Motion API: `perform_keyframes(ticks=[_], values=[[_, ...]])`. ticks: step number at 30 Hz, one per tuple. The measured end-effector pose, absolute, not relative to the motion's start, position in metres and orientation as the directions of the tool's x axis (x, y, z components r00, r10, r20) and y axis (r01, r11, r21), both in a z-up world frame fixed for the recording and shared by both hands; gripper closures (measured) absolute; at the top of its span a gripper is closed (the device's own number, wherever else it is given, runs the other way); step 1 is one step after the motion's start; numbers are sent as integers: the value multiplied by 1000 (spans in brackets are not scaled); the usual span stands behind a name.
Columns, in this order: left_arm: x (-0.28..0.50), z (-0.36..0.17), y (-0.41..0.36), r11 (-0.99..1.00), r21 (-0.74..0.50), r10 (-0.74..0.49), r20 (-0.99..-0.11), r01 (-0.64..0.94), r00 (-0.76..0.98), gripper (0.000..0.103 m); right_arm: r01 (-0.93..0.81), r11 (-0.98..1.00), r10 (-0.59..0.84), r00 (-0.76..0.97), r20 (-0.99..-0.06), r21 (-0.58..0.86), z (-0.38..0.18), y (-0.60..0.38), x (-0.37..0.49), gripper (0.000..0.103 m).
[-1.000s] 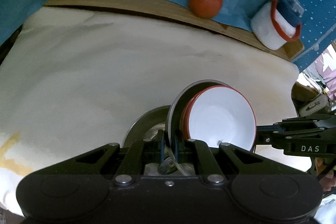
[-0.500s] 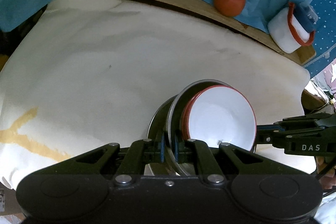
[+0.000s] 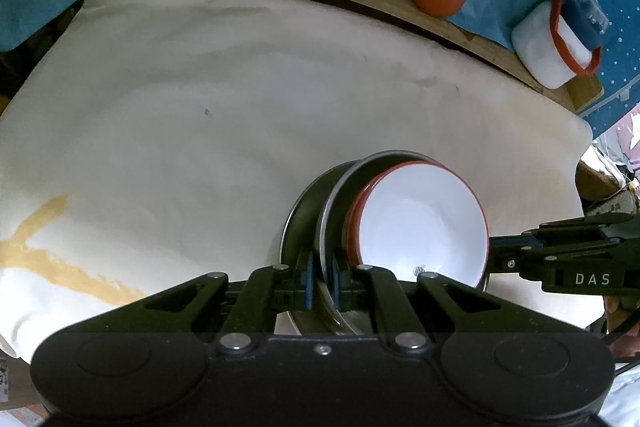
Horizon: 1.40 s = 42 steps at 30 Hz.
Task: Organize plates and bowls
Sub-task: 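Lift the steel bowl stack with both grippers and lower it onto the steel plates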
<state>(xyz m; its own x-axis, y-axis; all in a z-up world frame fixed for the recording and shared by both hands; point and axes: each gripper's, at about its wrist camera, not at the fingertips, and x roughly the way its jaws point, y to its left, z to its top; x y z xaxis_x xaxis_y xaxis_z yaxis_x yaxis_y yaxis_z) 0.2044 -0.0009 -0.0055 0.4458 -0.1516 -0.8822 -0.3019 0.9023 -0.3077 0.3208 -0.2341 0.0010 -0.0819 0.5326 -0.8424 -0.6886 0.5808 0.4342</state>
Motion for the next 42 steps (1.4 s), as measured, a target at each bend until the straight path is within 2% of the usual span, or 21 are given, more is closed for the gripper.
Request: perform_keyframes(ticks=[42], values=[[210,-11,-3,907,-298,-156,-895,-299,419,94,-673,598,519,-87,-850,435,-1,-232,319,87]])
